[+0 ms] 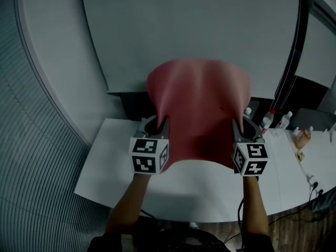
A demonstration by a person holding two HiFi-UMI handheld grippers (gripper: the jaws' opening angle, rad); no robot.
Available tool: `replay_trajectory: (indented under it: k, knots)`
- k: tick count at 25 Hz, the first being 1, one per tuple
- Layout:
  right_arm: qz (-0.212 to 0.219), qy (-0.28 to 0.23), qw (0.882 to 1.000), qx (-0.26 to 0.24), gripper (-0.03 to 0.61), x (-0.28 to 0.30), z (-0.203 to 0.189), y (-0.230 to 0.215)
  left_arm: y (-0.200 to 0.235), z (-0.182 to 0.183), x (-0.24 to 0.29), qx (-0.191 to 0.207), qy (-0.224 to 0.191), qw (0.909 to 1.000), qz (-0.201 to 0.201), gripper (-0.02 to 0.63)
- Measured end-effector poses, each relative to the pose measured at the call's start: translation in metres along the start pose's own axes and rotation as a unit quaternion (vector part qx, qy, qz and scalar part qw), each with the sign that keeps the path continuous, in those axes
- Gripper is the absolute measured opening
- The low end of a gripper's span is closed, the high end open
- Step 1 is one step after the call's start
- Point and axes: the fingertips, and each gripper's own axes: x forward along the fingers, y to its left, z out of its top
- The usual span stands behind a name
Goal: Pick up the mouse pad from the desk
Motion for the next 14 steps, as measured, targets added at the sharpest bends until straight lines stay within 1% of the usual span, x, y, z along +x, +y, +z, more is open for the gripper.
replay_trajectory:
  k: [14]
  knots:
    - [-0.004, -0.003, 1.0, -0.002, 0.091, 0.0014, 0.0036, -0.0042, 0.0005, 0.003, 0.0032, 0.0, -0.004, 1.0, 0.001, 0.06]
